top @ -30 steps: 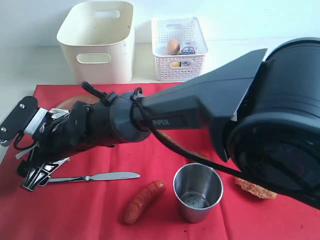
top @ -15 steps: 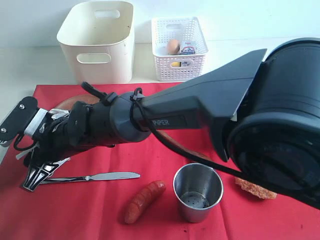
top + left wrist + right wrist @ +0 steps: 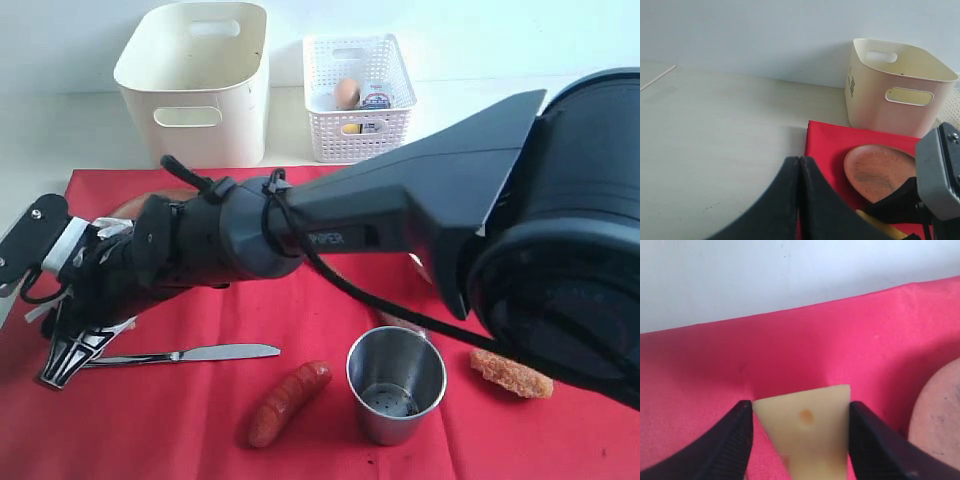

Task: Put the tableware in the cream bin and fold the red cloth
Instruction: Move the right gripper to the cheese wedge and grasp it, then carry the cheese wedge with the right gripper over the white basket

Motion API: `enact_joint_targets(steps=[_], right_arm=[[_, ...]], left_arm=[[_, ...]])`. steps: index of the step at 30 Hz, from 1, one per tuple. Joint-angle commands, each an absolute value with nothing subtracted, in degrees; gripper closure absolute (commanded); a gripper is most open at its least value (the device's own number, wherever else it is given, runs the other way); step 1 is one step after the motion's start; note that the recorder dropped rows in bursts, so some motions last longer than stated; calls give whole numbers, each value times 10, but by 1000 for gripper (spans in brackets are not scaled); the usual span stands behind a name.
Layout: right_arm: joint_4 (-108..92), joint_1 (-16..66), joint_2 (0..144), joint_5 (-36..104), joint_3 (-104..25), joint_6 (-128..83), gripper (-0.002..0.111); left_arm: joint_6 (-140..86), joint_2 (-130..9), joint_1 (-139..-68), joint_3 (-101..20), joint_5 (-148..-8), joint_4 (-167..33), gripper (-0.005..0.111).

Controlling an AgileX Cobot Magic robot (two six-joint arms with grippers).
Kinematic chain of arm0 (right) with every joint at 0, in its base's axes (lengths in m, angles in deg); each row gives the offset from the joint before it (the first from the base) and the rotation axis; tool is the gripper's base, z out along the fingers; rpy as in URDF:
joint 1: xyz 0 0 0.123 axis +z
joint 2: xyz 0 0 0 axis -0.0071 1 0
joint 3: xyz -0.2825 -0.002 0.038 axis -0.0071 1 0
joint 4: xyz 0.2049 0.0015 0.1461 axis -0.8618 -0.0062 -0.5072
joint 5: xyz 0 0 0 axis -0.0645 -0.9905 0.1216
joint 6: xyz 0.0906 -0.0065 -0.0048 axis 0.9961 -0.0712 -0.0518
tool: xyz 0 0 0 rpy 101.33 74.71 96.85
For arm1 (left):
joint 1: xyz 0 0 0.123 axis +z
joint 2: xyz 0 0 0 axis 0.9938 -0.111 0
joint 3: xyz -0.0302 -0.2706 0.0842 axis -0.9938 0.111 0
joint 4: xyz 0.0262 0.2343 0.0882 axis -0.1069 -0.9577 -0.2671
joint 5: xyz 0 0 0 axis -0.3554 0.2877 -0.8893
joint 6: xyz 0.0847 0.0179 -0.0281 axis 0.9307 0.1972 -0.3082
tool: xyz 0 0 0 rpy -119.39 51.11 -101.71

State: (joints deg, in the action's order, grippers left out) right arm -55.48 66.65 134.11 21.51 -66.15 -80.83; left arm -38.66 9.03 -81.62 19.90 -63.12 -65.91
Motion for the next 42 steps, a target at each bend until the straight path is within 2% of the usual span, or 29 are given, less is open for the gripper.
enact_joint_targets(steps=[1,14,33,42], right_arm=[[-527,668,1319,205,-666,-804,108],[-495,661,1294,168,-664,-768,108],[-141,647,1206,49,-664,-443,108],[-136,589,1158,22,-664,-416,108]], left_arm=[[-389,94,-815,199,-633,-657,105],[-389,94,-815,199,-633,-657,105],[-389,94,-815,199,-633,-657,105],[-389,94,-815,199,-633,-657,105]])
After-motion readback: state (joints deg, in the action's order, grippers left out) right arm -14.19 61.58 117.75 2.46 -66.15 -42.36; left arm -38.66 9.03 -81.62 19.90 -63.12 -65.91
